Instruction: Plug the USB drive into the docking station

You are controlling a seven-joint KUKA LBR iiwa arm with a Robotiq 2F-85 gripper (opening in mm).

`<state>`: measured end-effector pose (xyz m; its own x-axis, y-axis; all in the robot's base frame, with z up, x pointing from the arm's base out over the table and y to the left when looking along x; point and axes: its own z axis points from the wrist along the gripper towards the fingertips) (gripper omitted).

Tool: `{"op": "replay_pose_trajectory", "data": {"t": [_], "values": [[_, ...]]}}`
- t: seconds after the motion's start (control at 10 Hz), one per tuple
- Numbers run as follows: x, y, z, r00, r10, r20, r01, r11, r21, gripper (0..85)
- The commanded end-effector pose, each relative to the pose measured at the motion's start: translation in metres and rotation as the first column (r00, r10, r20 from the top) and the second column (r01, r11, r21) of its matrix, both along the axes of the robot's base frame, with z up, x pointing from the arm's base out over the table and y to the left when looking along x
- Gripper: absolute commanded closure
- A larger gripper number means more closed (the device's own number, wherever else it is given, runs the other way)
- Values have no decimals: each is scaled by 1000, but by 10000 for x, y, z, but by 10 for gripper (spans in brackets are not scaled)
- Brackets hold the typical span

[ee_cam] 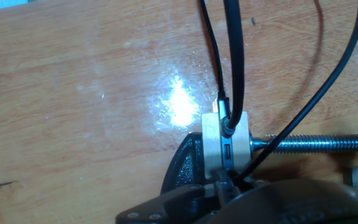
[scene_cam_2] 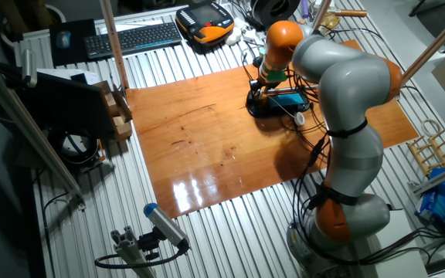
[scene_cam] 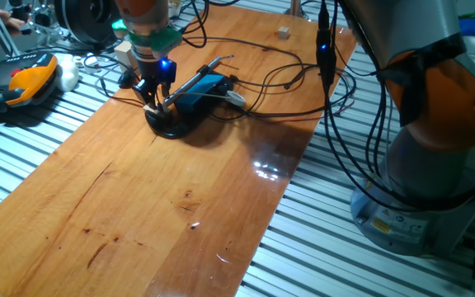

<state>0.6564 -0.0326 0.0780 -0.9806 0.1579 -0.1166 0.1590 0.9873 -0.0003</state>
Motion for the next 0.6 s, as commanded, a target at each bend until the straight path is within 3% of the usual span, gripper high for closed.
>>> {"op": "replay_pose_trajectory", "data": {"t": [0.0, 0.2, 0.4, 0.5], "values": [[2, -6, 34, 1000, -1, 0, 1, 1000, -4, 340], [5, -13, 113, 1000, -1, 0, 1, 1000, -28, 340], [11, -25, 230, 1000, -3, -4, 3, 1000, -30, 340], [8, -30, 320, 1000, -1, -14, 0, 999, -33, 510]]}}
